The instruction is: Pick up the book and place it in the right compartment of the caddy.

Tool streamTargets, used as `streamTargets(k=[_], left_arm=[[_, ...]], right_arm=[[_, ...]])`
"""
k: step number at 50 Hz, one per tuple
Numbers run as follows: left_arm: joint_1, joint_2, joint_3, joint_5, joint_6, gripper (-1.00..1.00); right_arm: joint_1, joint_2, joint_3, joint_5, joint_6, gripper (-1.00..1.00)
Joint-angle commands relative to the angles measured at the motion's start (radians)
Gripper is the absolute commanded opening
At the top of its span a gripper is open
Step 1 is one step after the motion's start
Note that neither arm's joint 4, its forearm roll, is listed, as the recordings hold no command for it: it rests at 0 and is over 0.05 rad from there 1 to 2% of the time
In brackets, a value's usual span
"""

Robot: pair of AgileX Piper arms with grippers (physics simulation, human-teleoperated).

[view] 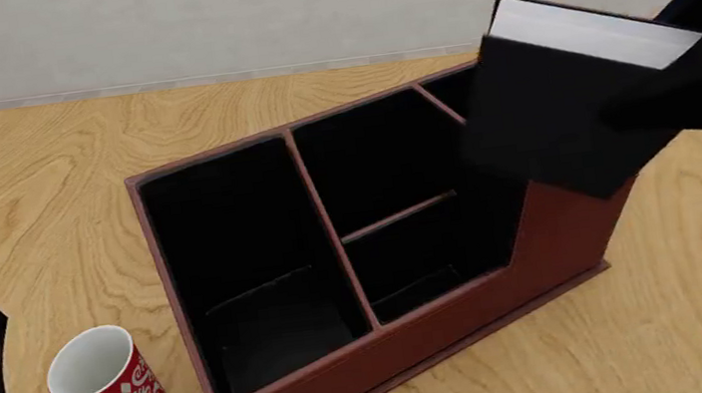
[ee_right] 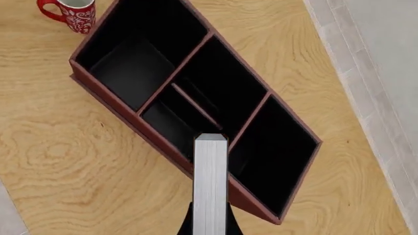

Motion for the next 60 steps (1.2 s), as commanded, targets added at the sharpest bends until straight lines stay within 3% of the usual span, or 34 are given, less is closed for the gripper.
streamTargets(k=[1,14,40,60], left_arm=[[-0.006,0.000,-0.002,-0.001,-0.001,1.00],[-0.007,0.000,0.007,-0.006,-0.003,1.00],[-0.008,0.000,0.018,-0.002,0.001,1.00],[-0.012,0.000,0.019,0.012,0.003,1.00]], right_arm=[[-0.050,0.044,-0.141,0.000,-0.008,-1.00],[-0.104,0.096,-0.283,0.000,-0.030,-1.00],[-0.124,0.282,-0.477,0.000,0.007,-1.00],[-0.168,0.381,-0.535,0.000,0.032,-1.00]])
